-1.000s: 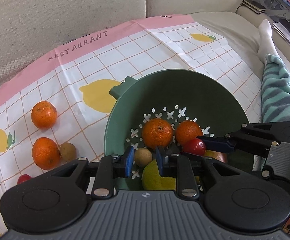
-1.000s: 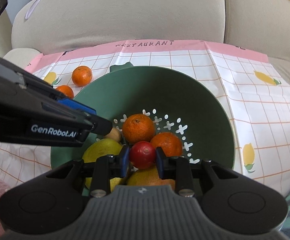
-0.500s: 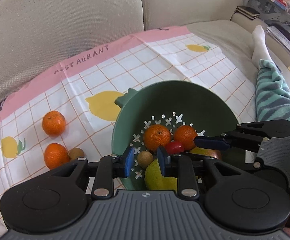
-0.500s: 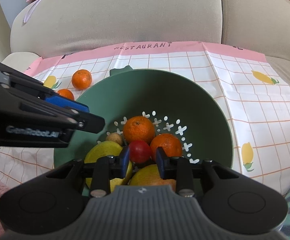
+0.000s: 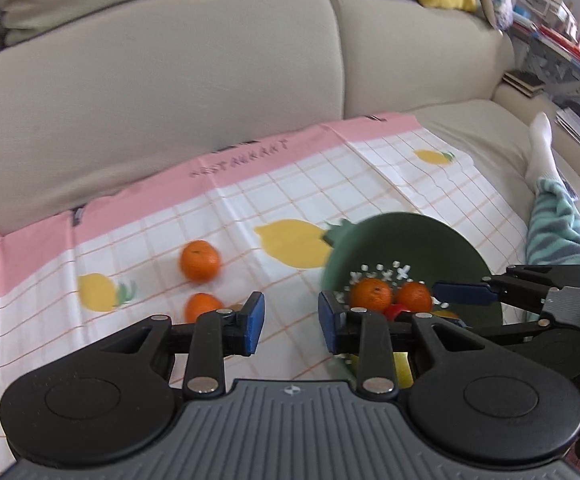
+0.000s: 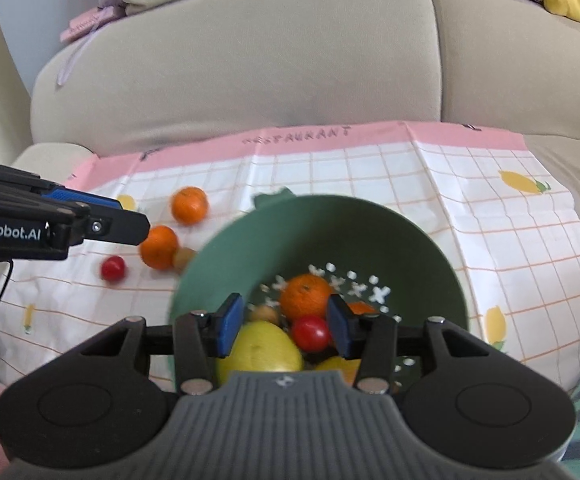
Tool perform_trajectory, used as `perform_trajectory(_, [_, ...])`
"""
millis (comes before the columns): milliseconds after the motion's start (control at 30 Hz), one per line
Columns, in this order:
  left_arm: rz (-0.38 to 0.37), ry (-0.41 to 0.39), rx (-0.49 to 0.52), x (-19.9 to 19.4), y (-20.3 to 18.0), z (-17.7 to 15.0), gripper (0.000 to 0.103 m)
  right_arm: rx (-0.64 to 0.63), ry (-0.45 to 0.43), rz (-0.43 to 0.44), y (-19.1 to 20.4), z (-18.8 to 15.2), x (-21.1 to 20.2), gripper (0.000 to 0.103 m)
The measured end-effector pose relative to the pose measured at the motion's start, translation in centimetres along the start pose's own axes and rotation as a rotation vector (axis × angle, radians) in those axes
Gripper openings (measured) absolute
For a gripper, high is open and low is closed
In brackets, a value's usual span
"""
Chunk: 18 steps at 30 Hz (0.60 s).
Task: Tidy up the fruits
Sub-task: 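Move both tools away from the colander toward the loose fruit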
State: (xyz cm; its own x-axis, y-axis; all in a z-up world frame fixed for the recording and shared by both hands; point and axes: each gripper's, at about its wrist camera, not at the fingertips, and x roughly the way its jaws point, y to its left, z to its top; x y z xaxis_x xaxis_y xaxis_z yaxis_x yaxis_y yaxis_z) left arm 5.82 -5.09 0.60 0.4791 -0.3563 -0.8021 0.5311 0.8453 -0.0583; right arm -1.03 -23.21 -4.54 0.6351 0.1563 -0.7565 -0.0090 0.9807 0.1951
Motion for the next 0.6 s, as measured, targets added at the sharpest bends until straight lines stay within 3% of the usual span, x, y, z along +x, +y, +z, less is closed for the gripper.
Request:
perform_trajectory(133, [0.024,-0.015,-0.039,-1.1,2.2,-0.7,0.036,-0.021,-0.013,0.008,1.7,0.6,-0.2,0.05])
perform_trajectory(600, [0.055,0.016,-0.187,-0.3,8.3,-3.7,0.036,-0.217,0.002,0.087,8.8,2.6,2.1,0.05])
